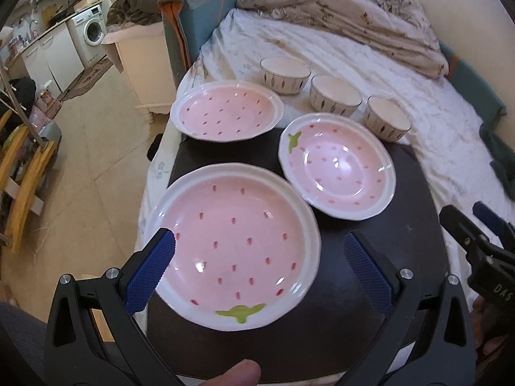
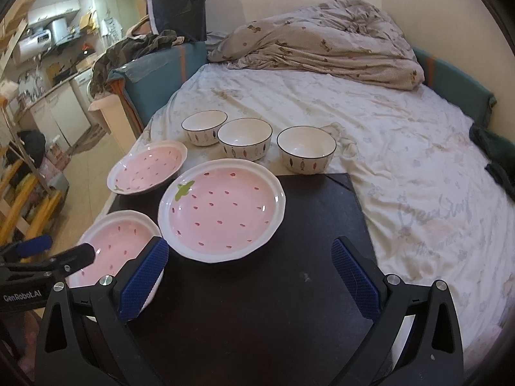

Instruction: Organize plates and bowls

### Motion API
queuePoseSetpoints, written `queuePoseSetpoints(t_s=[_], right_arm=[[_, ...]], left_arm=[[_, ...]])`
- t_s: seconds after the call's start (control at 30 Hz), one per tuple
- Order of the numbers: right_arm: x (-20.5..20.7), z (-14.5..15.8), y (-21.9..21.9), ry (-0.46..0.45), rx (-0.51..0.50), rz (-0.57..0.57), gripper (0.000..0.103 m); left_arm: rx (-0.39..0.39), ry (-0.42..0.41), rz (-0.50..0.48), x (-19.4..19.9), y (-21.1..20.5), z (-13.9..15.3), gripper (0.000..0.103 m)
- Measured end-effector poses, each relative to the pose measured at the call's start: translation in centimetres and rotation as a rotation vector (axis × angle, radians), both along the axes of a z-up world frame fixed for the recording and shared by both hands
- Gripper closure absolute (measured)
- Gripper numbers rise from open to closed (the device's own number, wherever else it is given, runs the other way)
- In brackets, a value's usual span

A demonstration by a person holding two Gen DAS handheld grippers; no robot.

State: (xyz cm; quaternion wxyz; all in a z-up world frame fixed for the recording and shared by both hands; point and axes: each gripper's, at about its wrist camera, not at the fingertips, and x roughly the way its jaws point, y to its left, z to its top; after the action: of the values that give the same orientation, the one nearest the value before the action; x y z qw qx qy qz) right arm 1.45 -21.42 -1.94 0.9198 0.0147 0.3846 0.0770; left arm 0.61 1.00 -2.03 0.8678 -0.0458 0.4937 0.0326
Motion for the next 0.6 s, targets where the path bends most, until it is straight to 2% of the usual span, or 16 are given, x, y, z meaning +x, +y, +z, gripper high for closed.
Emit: queuePoseSetpoints(t_s=[0.07,0.1,0.27,0.4,0.47,0.53,0.6], right_arm=[[0.4,-0.8,-0.1,0.059,0.038,0.002,0.000],[0.8,-1.5,-0.1,0.111,0.083,0.009,0.000],[1.9,-3.4,1.2,0.242,0.186,0.010,0.000],[2.9,-4.9,2.7,0.341,0.275,-0.001,0.000],[3.5,-6.0,3.3,0.405,0.327,-0.013,0.004],[4.1,-7.2,3.8,0.465,0.385,-0.028,0.012],[4.5,-8.5,4.2,0.519,0.436,-0.044,0.016]], left_arm=[[-0.036,0.047,0.008,0.5,1.2,-0.4,0.000],[-0.045,0.053,0.016,0.6,1.6,-0.4,0.000],[-0.055,0.071,0.013,1.4,3.4,-0.9,0.000],[-0.152,0.132,0.070,3.6,7.2,-2.4,0.000],[-0.193,0.199,0.101,4.6,8.8,-3.7,0.000],[-0.291,0.291,0.114,5.4,10.1,-5.7,0.001],[-0.347,0.331,0.135,5.4,10.8,-6.8,0.003]])
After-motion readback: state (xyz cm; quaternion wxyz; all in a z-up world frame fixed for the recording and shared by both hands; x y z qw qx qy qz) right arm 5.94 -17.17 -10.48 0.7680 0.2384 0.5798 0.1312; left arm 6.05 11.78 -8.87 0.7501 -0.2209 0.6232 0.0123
